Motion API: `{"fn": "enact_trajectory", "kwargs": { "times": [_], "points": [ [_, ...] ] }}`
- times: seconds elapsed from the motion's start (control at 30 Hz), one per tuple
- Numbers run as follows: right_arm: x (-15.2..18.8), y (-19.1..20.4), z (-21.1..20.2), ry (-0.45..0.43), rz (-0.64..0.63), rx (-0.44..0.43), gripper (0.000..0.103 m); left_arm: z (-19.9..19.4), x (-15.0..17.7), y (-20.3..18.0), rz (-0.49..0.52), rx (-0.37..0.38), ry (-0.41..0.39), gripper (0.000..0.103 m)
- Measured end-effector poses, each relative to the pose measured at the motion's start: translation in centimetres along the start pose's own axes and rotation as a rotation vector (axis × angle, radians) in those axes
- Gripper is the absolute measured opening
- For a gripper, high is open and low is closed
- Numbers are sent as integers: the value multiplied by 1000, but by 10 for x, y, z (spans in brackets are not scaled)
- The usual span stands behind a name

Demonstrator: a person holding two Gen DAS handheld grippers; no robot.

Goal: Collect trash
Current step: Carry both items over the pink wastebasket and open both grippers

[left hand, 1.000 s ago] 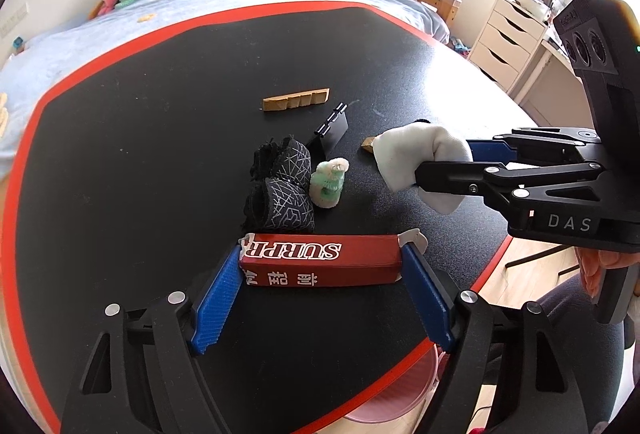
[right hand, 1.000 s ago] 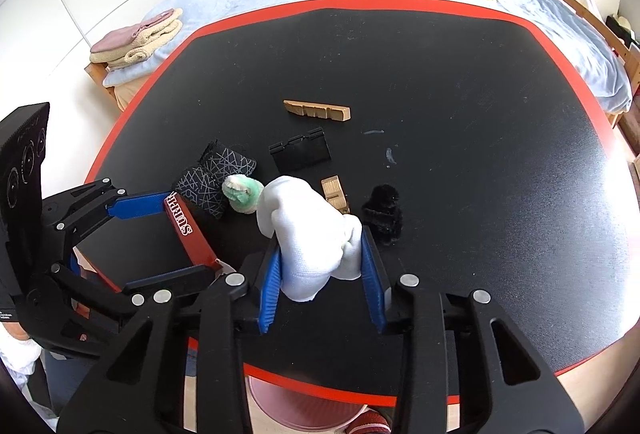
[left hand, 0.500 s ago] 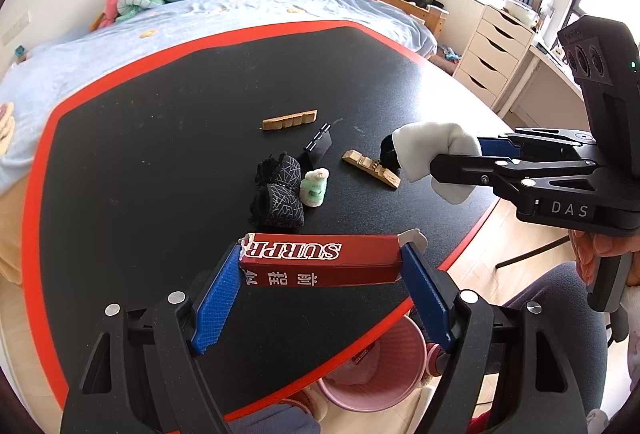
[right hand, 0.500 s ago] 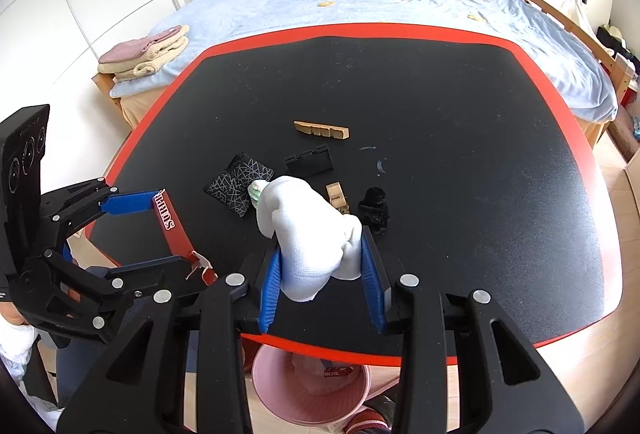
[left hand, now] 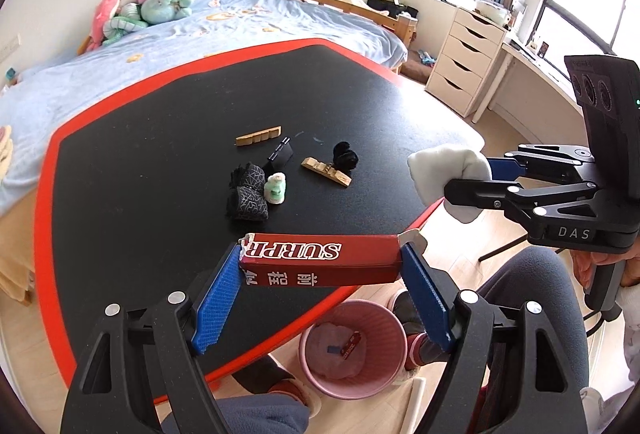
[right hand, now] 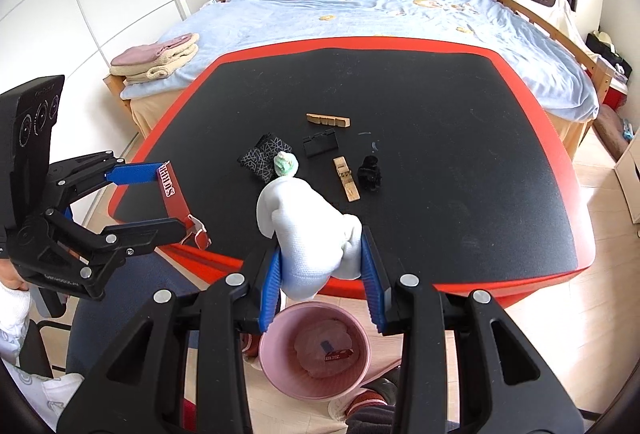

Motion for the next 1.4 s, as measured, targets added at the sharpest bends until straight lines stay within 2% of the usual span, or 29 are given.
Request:
{"fn": "enact_trajectory", "kwargs": {
  "times": [0.23,0.5,0.97,1.0,1.03,1.13,1.2,1.4],
  "points": [
    [26,0,-23,0,0,3,36,-8,11,-19,32,23,10,76],
    [58,2,-32,36,-2,-1,36,-10,30,-33,52,52,35,76],
    [72,5,-35,52,-1,-31,39,-7,42,-50,84,109,74,76],
    [72,4,-35,54,0,-38,48,-6,42,-51,89,113,75,77],
    [72,3,-34,56,2,-39,64,-6,43,-52,95,112,74,84],
    [73,-1,-35,45,21,-32,89,-4,43,-51,92,112,69,91],
    [73,-5,-34,49,33,-19,91,-2,44,-48,76,104,69,95],
    [78,-8,-30,66,53,-10,93,-4,45,-42,48,91,60,95]
  ]
}}
Point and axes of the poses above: each gripper's, at about its wrist camera, not at the fingertips, and z roughly the way its jaws point, y to its left, x to its underside, the point moved 2 cm from there along z, roughly the way its jaws point, and after that the axes turned 13 degrees about x, right-handed, at the moved point
